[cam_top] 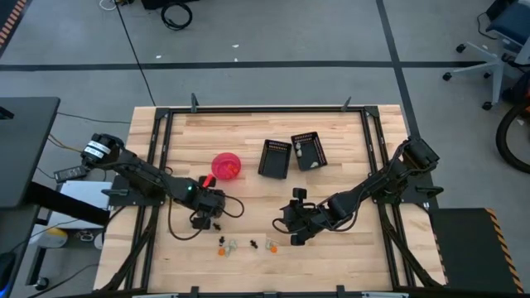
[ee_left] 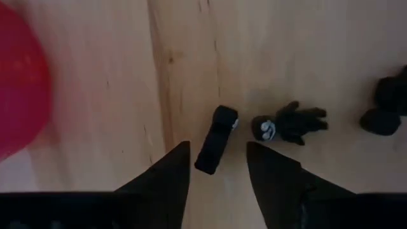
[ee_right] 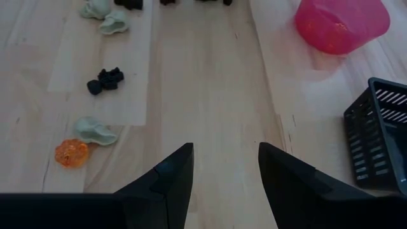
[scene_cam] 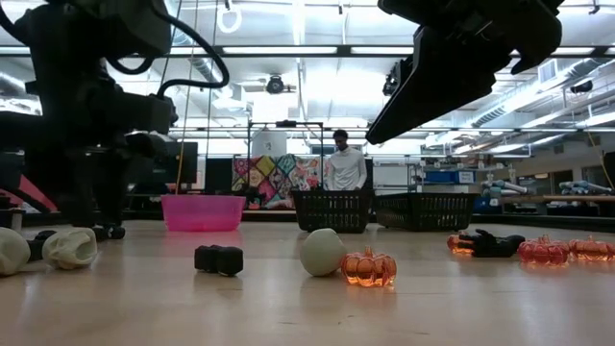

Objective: Sort Halloween decoration
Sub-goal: Put the black skeleton toy into the left black bin

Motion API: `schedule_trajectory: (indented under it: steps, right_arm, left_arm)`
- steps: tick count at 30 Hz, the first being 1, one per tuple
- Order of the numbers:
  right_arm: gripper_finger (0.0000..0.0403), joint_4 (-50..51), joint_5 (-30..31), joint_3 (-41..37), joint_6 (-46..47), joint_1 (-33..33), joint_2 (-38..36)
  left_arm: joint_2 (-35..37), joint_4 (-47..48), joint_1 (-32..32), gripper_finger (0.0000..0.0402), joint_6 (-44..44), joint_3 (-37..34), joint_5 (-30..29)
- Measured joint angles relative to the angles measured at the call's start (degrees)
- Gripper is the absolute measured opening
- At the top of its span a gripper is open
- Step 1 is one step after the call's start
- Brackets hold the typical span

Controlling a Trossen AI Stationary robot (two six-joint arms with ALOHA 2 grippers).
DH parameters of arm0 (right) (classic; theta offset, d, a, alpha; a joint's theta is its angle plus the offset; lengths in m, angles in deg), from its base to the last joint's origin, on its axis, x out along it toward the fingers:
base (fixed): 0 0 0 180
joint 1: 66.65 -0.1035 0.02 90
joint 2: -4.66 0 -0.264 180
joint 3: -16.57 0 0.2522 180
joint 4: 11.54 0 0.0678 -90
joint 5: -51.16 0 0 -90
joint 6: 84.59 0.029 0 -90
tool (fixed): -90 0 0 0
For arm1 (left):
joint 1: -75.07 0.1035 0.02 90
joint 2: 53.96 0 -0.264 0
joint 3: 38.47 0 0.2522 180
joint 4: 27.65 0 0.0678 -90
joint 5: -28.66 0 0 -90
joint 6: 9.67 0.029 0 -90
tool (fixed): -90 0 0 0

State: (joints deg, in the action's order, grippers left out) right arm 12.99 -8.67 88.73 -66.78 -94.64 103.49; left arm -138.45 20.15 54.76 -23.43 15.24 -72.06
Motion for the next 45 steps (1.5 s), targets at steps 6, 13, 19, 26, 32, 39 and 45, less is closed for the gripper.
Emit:
schedule_trajectory:
  steps: [6, 13, 19, 26, 32, 39, 45]
  right_arm:
    - [0.0181, -0.09, -0.02, -0.01, 0.02, 0.0, 0.0]
    - [0.0181, -0.07, -0.02, -0.01, 0.02, 0.0, 0.0]
    - [0.0181, 1.38, 0.99, -0.01, 0.2, -1.28, -1.21]
    - [0.0181, 3.66, 5.58, 0.01, 1.35, -2.32, -3.46]
    - [0.0181, 7.43, 7.26, 0.04, 4.33, -2.75, -3.87]
    - [0.0181, 10.29, 8.46, 0.04, 6.13, -2.82, -3.87]
    - [0.0181, 9.91, 10.93, 0.04, 6.09, -2.8, -3.87]
  left_arm:
    - [0.09, -1.83, -0.06, 0.0084, -0.54, -1.24, 0.44]
    - [0.11, -2.82, -0.06, 0.0023, -0.43, -1.29, 0.53]
    - [-0.05, -4.04, 0.03, 0.0038, -0.11, 0.13, -2.54]
    - [-0.02, -7.22, 0.06, 0.0036, 3.29, 4.49, -6.54]
    - [-0.02, -18.43, 2.68, 0.0036, 5.58, 4.7, -7.21]
    - [-0.02, -29.93, 7.06, 0.0036, 8.34, 4.61, -7.15]
    - [-2.19, -38.01, 12.3, 0.0036, 7.1, 4.95, -7.24]
